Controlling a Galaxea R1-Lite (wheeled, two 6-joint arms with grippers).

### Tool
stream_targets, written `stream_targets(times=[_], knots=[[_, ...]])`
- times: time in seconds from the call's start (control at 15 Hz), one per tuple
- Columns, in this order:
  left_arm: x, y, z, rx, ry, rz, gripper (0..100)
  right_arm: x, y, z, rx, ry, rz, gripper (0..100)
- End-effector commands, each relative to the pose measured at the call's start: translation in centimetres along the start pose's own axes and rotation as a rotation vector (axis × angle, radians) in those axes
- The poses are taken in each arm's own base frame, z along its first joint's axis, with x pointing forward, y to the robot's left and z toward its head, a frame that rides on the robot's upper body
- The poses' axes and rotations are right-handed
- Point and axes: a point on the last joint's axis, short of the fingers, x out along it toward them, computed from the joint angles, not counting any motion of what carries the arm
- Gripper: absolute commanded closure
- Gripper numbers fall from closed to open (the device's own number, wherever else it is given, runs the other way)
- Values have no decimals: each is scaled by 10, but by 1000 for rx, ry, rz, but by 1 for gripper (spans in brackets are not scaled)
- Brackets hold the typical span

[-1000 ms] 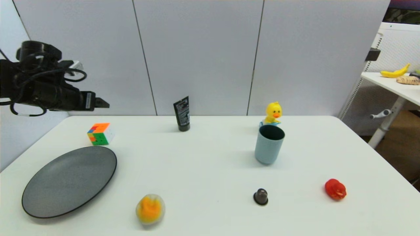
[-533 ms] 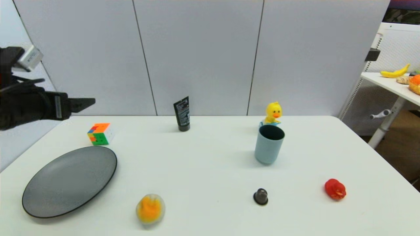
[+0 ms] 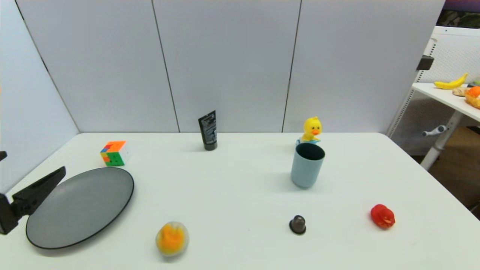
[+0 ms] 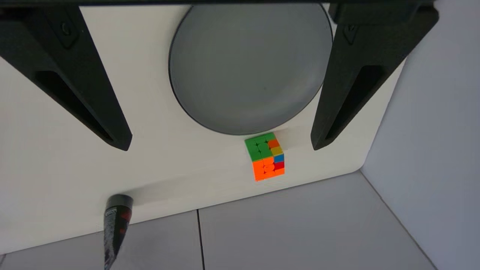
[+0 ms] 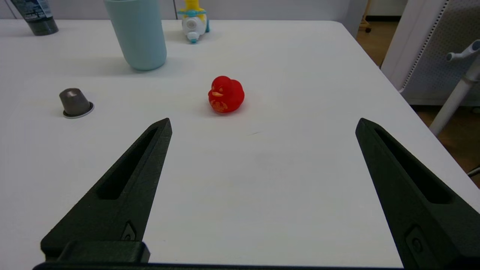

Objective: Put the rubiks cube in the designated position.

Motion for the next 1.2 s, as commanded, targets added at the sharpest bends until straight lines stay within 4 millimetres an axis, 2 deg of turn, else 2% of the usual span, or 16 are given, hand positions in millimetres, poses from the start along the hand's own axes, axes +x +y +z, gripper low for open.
stream_targets(times=[0.07, 0.2, 0.27, 0.4, 0.53, 0.87, 1.2], knots=[[-53, -17, -51, 0, -69, 24, 0, 0, 0, 0, 0, 1, 1, 0], [-74, -28, -99, -33, -59, 96, 0, 0, 0, 0, 0, 1, 1, 0], [-81, -31, -114, -39, -61, 137, 0, 0, 0, 0, 0, 1, 1, 0], [-91, -36, -128, -58, -44, 141, 0, 0, 0, 0, 0, 1, 1, 0], [-96, -41, -139, -126, -46, 39, 0, 0, 0, 0, 0, 1, 1, 0], [-99, -42, -142, -119, -72, 40, 0, 0, 0, 0, 0, 1, 1, 0], [-100, -42, -142, -208, -72, 59, 0, 0, 0, 0, 0, 1, 1, 0]])
